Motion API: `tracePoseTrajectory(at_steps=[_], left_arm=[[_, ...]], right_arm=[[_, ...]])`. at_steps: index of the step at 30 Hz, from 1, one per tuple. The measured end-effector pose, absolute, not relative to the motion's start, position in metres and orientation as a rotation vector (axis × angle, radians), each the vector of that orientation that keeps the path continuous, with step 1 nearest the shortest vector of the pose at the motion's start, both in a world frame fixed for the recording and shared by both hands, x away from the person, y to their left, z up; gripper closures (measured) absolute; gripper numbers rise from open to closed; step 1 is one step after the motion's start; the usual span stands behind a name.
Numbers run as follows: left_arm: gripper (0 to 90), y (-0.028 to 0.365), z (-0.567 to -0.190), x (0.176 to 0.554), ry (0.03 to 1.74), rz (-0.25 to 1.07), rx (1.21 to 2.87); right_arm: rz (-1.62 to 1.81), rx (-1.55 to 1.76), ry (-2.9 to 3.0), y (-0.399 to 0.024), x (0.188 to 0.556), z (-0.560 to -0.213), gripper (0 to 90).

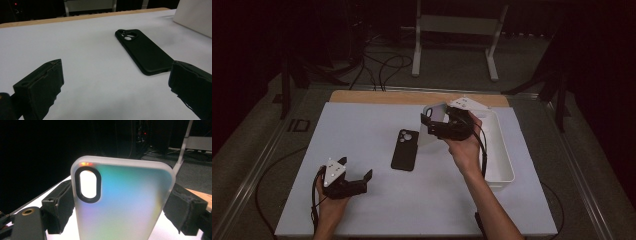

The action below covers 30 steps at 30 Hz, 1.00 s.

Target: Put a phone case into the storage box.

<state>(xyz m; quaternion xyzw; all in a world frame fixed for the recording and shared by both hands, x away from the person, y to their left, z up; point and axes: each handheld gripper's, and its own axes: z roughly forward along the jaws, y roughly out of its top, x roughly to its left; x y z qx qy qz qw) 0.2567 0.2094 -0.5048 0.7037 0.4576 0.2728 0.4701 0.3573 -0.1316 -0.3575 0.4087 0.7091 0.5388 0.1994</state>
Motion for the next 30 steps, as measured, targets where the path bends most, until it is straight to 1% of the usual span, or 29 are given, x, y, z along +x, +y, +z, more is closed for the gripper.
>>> tracePoseTrajectory(at_steps=[30], left_arm=[[0.4, 0.209, -0.506, 0.258, 1.132, 0.670, 1.733]], right_arm=[[1.441, 1.199, 1.893, -0.167, 0.374, -0.346, 16.8]])
